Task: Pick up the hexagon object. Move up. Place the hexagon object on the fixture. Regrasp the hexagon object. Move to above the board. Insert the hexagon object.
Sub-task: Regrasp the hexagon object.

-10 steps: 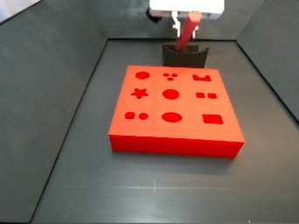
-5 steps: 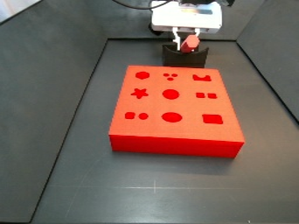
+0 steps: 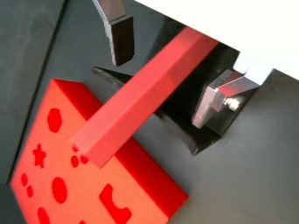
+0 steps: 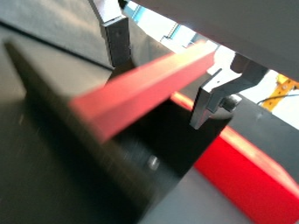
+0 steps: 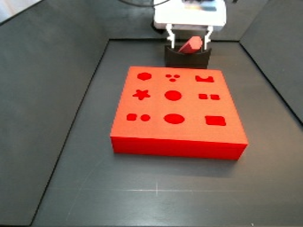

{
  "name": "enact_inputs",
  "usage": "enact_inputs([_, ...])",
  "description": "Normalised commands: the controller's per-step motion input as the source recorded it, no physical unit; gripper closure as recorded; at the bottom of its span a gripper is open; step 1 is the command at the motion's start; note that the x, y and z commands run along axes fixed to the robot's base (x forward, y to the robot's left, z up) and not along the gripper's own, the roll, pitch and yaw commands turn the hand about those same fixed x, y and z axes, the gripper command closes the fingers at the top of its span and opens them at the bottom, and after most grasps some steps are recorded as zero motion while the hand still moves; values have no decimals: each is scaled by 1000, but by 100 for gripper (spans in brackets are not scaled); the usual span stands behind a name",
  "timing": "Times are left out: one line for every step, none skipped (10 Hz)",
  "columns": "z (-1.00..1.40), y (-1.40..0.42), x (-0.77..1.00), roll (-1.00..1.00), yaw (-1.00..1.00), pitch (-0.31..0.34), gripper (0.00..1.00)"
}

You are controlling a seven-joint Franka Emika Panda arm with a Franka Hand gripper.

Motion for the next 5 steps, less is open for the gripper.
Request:
enact_inputs([1000, 3, -28, 20, 52, 72, 0])
enact_inputs([1000, -1, -29, 42, 27, 86, 0])
enact_inputs([1000, -2, -33, 48, 10, 99, 0])
enact_inputs([974, 3, -35, 47, -2, 105, 0])
enact_inputs([673, 4, -29, 50, -27, 111, 0])
